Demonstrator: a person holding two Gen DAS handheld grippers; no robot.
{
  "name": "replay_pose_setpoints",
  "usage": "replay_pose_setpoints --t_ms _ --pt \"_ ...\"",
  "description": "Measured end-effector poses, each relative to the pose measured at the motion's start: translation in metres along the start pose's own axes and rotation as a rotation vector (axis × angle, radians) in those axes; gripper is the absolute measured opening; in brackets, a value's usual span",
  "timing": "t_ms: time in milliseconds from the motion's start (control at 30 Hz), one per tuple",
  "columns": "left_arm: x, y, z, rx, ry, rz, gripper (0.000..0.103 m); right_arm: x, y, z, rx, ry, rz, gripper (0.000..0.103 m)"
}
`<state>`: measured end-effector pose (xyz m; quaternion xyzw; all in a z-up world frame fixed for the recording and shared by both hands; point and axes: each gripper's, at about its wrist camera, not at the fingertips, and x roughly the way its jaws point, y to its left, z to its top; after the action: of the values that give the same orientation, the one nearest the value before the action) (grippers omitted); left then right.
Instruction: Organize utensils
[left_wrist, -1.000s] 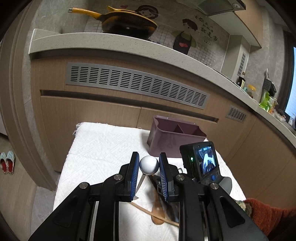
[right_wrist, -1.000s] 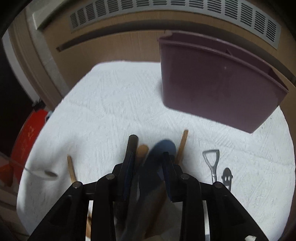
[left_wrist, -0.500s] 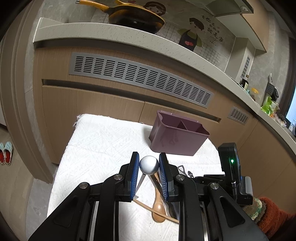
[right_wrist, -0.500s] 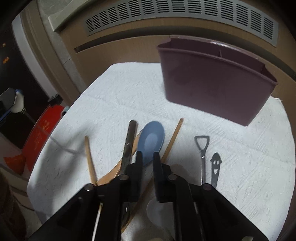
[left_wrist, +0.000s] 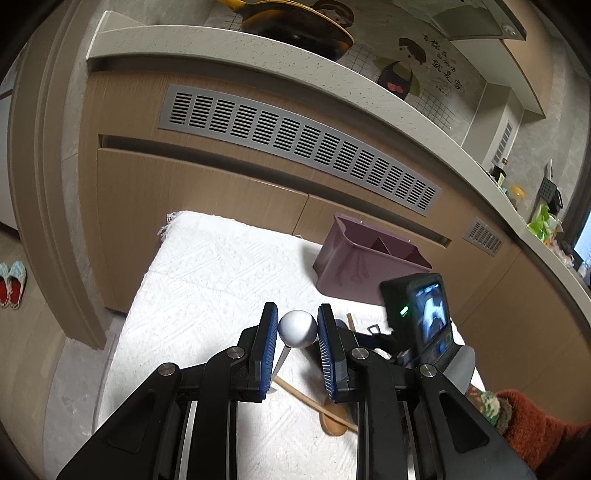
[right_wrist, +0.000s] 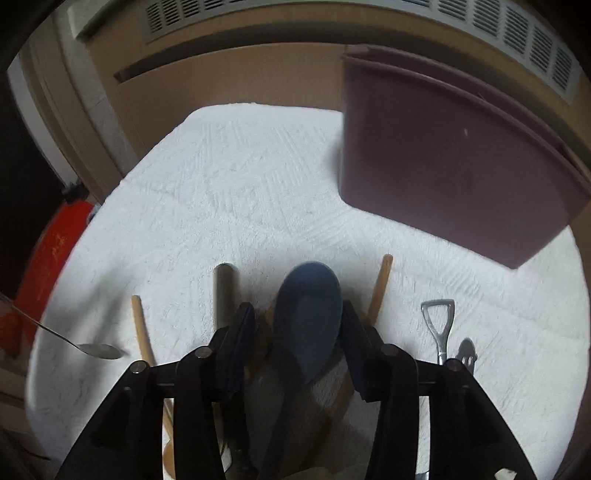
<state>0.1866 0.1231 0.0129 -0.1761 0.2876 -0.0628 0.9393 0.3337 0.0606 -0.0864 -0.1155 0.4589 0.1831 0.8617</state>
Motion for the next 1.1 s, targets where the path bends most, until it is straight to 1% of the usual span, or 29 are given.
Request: replay_pose_setpoints --t_ms 33,67,133,267,400,500,633,667,733,767,800,867,933,1033,1100 --pt "0.000 0.000 0.000 0.000 0.000 -0.001 0.023 -0.002 0.001 -0.001 -0.011 -0.005 0.005 0.036" --pt "-0.001 -0.001 -0.001 0.001 0.000 -0.002 0.023 -0.004 0.000 -0.003 -0.009 0.002 0.032 0.031" --pt "-0.001 -0.003 -0.001 0.006 0.000 -0.005 0.023 -0.012 -0.007 -0.007 0.007 -0.005 0.055 0.031" --pt "-0.002 -0.010 0.000 0.019 -0.002 -0.014 0.023 -0.044 -0.027 -0.018 0.018 -0.078 0.074 0.031" --pt "-0.003 -0.022 0.004 0.022 0.005 -0.056 0.023 -0.079 -0.052 -0.029 0.047 -0.151 0.063 0.030" --pt "-0.004 -0.037 0.009 0.036 0.004 -0.067 0.023 -0.104 -0.072 -0.035 0.076 -0.212 0.046 0.028" --pt "-0.002 -0.061 0.019 0.070 -0.004 -0.088 0.023 -0.131 -0.097 -0.038 0.126 -0.290 0.054 0.027" --pt "-0.001 -0.068 0.024 0.082 -0.009 -0.095 0.023 -0.138 -0.102 -0.038 0.135 -0.310 0.054 0.024" --pt "0.002 -0.081 0.039 0.094 -0.015 -0.122 0.023 -0.154 -0.112 -0.031 0.143 -0.356 0.055 0.022" --pt "0.005 -0.088 0.050 0.100 -0.019 -0.144 0.023 -0.165 -0.118 -0.025 0.145 -0.391 0.059 0.014" --pt "0.006 -0.096 0.062 0.108 -0.030 -0.165 0.023 -0.175 -0.121 -0.021 0.143 -0.419 0.062 0.008" --pt "0.009 -0.110 0.085 0.125 -0.069 -0.196 0.023 -0.198 -0.132 -0.006 0.140 -0.488 0.053 0.008" --pt "0.014 -0.123 0.109 0.139 -0.118 -0.215 0.023 -0.215 -0.144 0.015 0.126 -0.536 0.052 0.007" --pt "0.029 -0.135 0.141 0.135 -0.170 -0.248 0.023 -0.230 -0.163 0.045 0.124 -0.576 0.074 0.006" --pt "0.046 -0.137 0.160 0.118 -0.178 -0.265 0.023 -0.231 -0.172 0.063 0.125 -0.585 0.077 0.006"
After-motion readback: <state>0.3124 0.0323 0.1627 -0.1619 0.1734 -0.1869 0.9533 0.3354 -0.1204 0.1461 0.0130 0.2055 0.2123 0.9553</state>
